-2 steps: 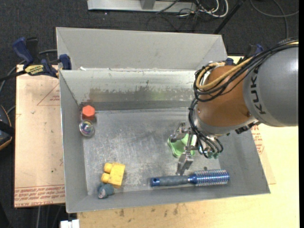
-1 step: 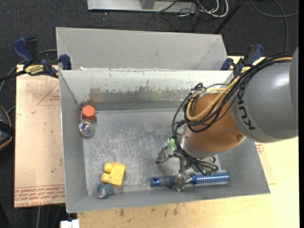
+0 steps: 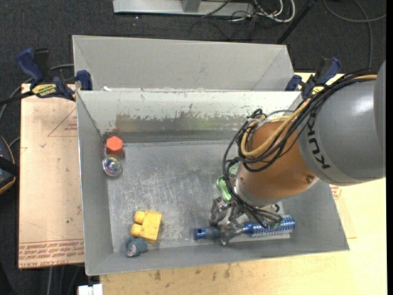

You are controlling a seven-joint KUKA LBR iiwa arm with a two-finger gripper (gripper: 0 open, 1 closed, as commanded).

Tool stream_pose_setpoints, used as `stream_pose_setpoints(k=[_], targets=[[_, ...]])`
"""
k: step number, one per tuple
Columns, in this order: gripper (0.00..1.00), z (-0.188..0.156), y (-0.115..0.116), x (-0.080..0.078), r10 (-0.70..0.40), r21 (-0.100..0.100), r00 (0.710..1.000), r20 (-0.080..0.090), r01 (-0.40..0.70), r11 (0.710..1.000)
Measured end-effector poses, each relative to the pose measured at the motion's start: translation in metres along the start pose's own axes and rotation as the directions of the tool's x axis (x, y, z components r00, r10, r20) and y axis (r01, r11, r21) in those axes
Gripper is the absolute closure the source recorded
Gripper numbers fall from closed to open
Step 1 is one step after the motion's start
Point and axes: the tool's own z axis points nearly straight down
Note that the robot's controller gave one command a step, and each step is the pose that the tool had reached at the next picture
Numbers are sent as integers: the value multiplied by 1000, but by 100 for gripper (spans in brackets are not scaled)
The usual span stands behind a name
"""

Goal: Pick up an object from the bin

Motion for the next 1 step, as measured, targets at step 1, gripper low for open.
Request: stream_pose_setpoints(k=[1], targets=[[100, -170, -8, 3, -16, 5, 1000, 8, 16, 1000]])
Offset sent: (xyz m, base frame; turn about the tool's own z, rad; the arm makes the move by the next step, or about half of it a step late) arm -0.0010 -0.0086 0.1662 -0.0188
